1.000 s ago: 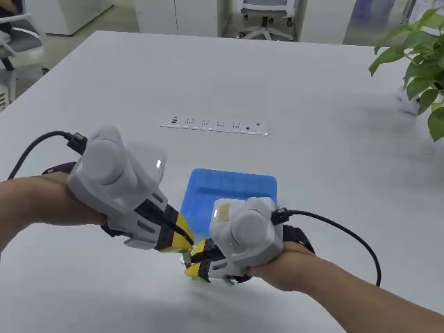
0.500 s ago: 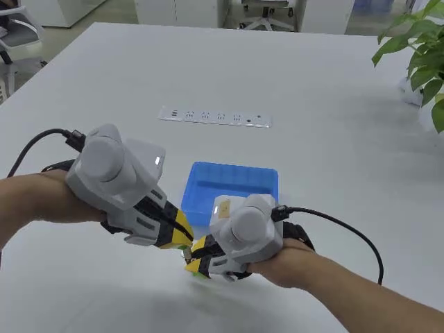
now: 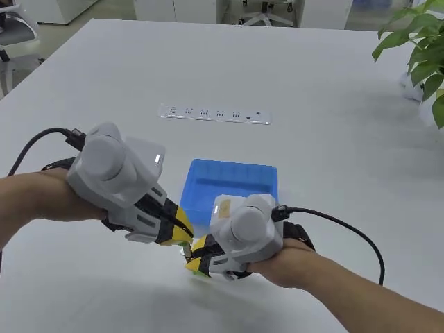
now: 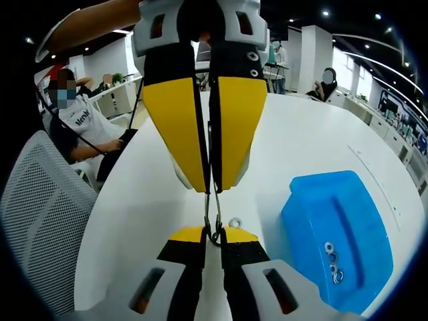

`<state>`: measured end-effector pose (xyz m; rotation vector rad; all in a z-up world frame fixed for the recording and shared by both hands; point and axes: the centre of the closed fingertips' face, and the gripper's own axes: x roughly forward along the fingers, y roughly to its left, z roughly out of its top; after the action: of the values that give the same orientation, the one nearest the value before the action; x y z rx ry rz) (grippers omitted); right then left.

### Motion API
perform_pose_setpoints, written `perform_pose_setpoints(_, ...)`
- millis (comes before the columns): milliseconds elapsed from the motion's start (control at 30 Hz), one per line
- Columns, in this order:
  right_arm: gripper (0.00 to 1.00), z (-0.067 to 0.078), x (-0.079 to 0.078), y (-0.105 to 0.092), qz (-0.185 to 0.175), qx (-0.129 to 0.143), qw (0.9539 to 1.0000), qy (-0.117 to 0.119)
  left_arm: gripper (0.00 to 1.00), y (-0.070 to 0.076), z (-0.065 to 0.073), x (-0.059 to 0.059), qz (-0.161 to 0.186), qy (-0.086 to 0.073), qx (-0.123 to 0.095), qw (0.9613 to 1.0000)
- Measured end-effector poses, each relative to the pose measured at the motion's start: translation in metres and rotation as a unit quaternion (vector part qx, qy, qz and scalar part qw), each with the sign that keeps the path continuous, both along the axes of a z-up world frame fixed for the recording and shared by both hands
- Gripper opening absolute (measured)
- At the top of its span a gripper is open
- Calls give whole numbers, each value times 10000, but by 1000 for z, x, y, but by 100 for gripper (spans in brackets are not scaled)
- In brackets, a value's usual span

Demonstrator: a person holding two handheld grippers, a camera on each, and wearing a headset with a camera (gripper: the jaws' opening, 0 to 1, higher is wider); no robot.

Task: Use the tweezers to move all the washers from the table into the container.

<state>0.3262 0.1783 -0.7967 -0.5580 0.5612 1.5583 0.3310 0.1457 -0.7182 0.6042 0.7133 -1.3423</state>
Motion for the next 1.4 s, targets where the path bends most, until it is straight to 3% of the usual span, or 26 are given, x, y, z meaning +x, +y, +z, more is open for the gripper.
perform_pose_setpoints(600,9,2,-1,-1,-1,-34,10000,9,6,0,2,-3,-9,3,1,10000)
perform_pose_setpoints(1400,9,29,0,-3,124,-27,9996,-261,6,-2,30,-4,55,-122,-96,9999)
